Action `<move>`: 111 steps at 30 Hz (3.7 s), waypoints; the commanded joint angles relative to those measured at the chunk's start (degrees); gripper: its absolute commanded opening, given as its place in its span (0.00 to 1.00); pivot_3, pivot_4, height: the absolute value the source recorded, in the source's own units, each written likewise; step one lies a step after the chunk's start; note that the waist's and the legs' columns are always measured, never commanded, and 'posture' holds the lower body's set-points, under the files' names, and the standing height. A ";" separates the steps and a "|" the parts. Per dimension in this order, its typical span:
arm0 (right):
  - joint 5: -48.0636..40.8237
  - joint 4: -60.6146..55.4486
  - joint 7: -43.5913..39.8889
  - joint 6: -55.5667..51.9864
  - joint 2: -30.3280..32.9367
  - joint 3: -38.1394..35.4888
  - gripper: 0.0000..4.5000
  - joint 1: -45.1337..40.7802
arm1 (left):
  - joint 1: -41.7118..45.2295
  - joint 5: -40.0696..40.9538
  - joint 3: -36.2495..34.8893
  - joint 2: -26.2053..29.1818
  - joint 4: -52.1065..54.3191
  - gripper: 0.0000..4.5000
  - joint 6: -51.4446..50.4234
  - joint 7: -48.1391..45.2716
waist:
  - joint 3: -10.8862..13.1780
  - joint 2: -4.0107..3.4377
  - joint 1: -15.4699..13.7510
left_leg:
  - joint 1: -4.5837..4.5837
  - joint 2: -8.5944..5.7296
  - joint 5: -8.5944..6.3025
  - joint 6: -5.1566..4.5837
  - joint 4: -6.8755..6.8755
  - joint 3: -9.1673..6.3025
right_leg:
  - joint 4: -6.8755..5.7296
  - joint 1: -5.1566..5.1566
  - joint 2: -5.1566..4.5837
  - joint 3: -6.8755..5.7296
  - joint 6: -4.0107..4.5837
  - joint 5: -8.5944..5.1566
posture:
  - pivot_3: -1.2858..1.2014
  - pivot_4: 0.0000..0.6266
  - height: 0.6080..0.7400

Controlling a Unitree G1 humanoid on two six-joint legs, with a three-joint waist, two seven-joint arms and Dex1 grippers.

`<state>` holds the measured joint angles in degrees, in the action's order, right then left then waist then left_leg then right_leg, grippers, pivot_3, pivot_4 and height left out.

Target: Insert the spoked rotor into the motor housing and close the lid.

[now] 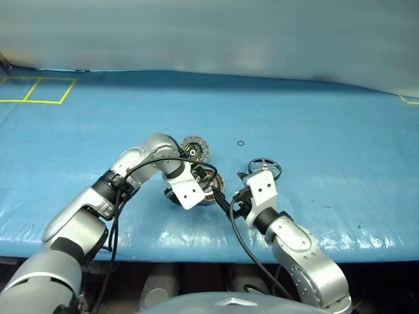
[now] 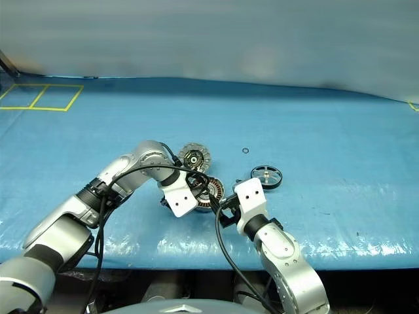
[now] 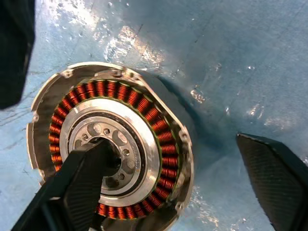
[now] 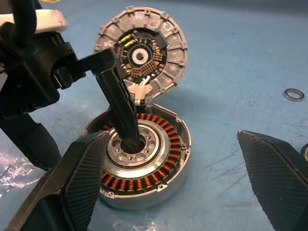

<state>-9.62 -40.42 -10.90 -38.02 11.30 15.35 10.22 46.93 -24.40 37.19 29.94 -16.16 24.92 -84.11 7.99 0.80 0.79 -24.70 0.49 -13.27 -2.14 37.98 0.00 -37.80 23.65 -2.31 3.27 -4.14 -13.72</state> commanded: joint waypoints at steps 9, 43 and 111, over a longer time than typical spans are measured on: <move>-1.59 -1.31 -2.19 0.49 1.60 -2.72 1.00 -0.12 | 1.61 6.79 -2.53 4.58 12.84 0.99 -6.02 -4.61 | 0.36 -0.03 0.23 | 0.02 -0.03 -0.01 0.00 0.03 -0.03 | 0.01 -0.08 0.01 0.03 0.07 -0.33 | 0.52 0.24 1.00; 5.00 57.41 0.57 -6.09 -0.35 -6.15 1.00 -55.41 | -57.26 29.63 -27.56 -10.56 50.38 0.99 -40.84 45.89 | 0.70 -0.06 0.94 | 0.23 -0.05 0.11 0.18 -0.08 0.08 | -0.07 -0.08 -0.15 0.03 0.01 0.19 | 0.52 0.24 1.00; 3.49 22.72 -10.67 -11.54 5.05 -3.30 0.15 -37.37 | -65.66 35.77 -23.28 -17.02 36.63 1.00 -33.25 58.00 | 0.76 -0.19 1.72 | 0.35 0.00 0.09 0.15 -0.49 0.29 | 0.05 0.07 -0.18 0.14 0.11 0.14 | 0.52 0.24 1.00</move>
<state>-4.61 -11.42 -19.38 -48.36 15.79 11.09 -27.89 -18.92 10.31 13.54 13.48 19.11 -8.39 -25.93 8.75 0.61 2.52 -24.36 0.49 -13.18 -1.99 37.50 0.28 -37.75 23.71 -2.49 3.41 -4.02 -13.60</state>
